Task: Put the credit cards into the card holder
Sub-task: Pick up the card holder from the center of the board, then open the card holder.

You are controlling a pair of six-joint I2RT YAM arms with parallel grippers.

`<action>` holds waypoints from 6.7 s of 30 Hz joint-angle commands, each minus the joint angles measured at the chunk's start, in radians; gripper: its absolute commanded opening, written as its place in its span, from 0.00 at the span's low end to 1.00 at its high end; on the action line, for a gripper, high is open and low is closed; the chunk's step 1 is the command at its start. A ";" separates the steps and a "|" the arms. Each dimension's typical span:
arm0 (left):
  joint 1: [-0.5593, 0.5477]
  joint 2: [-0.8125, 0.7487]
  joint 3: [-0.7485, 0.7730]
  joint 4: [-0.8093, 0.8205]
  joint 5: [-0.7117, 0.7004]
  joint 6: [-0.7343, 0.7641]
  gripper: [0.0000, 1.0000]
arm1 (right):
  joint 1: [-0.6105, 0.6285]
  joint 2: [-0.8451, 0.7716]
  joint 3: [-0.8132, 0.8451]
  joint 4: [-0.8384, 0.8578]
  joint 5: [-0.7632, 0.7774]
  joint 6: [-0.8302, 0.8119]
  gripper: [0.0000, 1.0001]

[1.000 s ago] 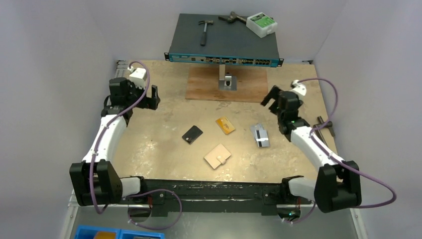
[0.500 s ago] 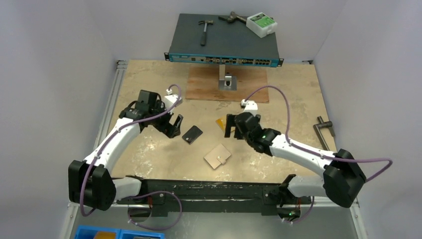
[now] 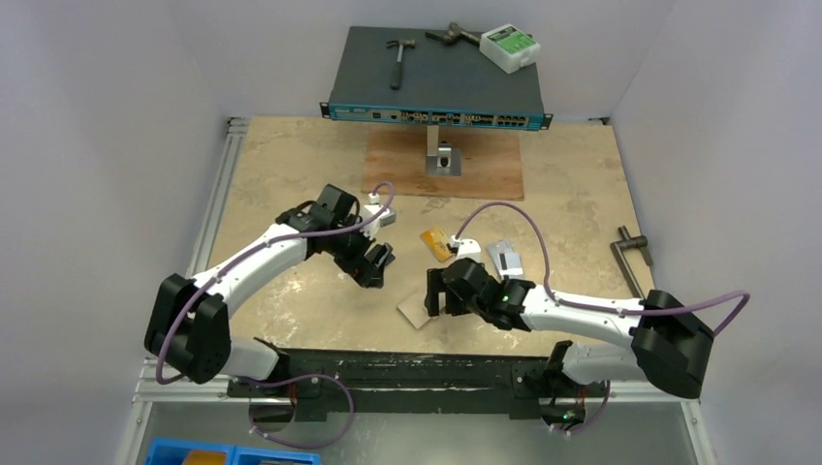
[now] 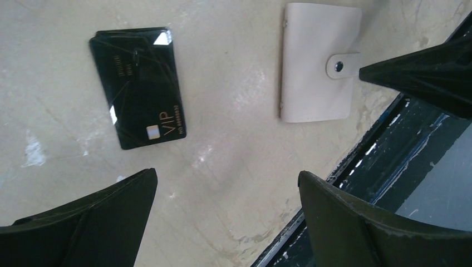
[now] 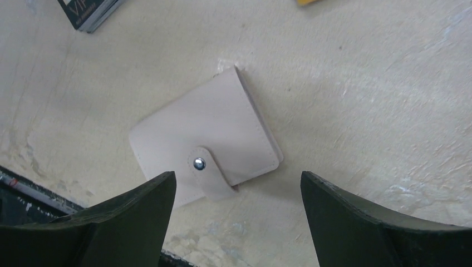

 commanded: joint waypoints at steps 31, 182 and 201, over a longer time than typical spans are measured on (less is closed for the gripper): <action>-0.250 0.279 0.029 0.254 -0.014 -0.085 0.63 | -0.294 0.169 -0.203 0.421 -0.469 0.002 0.10; 0.013 0.072 -0.013 0.498 0.481 -0.714 0.00 | 0.218 0.156 0.274 0.057 0.820 -0.215 0.00; 0.029 0.068 0.000 0.492 0.474 -0.721 0.00 | 0.198 0.081 0.233 0.094 0.530 -0.278 0.51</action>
